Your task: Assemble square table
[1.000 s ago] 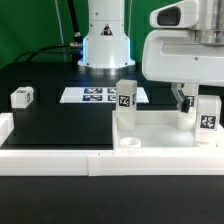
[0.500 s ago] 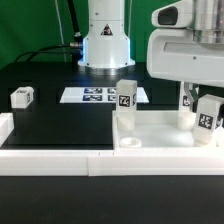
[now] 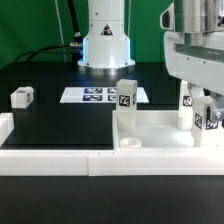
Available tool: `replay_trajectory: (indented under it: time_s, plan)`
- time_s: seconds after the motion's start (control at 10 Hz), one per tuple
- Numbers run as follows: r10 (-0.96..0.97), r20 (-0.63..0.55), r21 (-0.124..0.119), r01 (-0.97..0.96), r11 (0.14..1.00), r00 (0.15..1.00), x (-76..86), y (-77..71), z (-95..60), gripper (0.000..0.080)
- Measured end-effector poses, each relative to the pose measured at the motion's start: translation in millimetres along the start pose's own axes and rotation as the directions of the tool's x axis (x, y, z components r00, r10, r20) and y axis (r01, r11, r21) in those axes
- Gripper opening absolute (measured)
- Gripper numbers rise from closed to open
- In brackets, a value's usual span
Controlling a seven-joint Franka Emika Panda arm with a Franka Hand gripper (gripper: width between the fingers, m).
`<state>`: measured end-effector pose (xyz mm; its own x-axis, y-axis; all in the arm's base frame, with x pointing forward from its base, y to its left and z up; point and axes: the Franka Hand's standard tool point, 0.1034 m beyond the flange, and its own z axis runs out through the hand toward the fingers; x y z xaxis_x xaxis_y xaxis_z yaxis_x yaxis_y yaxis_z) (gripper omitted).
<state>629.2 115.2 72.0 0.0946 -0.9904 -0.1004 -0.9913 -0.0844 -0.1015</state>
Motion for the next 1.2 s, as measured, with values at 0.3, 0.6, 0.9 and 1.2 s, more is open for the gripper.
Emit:
replay_trajectory:
  time_s: [0.3, 0.6, 0.9, 1.2]
  plan:
    - [0.26, 0.041, 0.018, -0.261, 0.965, 0.965, 0.1, 1.1, 0.4, 0.0291]
    - [-0.084, 0.005, 0.019, 0.084, 0.996, 0.996, 2.0, 2.0, 1.3, 0.0589]
    - [-0.447, -0.043, 0.056, 0.449, 0.892, 0.893, -8.3, 2.0, 6.1, 0.0647]
    - [-0.788, -0.082, -0.011, 0.79, 0.612, 0.61, -8.9, -1.1, 4.1, 0.0649]
